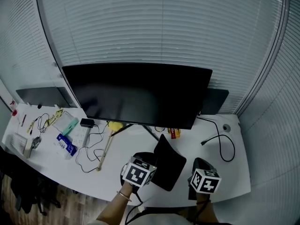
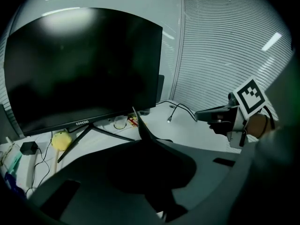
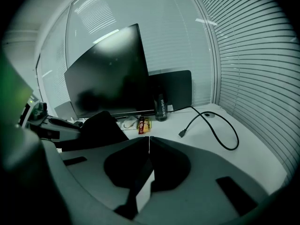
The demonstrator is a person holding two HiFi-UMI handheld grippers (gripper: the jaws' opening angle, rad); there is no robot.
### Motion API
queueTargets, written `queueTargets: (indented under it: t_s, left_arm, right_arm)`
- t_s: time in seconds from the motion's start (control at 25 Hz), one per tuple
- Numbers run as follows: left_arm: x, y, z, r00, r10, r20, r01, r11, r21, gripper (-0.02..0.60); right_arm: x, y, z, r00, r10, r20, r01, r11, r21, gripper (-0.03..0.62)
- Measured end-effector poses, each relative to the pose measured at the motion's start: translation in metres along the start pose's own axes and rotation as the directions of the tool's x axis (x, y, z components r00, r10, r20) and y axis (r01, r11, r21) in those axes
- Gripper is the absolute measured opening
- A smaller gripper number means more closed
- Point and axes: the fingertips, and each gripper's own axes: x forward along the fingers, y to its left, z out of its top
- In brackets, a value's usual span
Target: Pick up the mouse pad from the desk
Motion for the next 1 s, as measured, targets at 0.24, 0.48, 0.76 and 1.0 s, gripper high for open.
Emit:
queueTargets:
  t_s: [0.24,0.48,0.76,1.0]
  left_arm:
    - [-0.025,-0.002,0.029,0.998,-0.006,0.066,0.003,0.999,0.044,0.046]
    - [-0.049,0.006,0.057,0.993,0.019,0.119,-0.031,0.995,0.099,0.046]
    - [-0.079,0.030,0.085,0.984,0.082,0.159,-0.115,0.972,0.206,0.046]
    - [-0.120,0.043,0.124,0.965,0.101,0.244,-0.165,0.952,0.258,0.046]
  right_arm:
    - [-0.003,0.015,0.019,0.998,0.036,0.041,-0.037,0.999,0.002,0.034]
    - [-0.003,0.035,0.046,0.992,0.087,0.091,-0.087,0.996,-0.005,0.034]
    - [-0.007,0.063,0.079,0.976,0.146,0.159,-0.139,0.989,-0.058,0.034]
    - [-0.007,0.081,0.113,0.958,0.183,0.222,-0.160,0.980,-0.119,0.034]
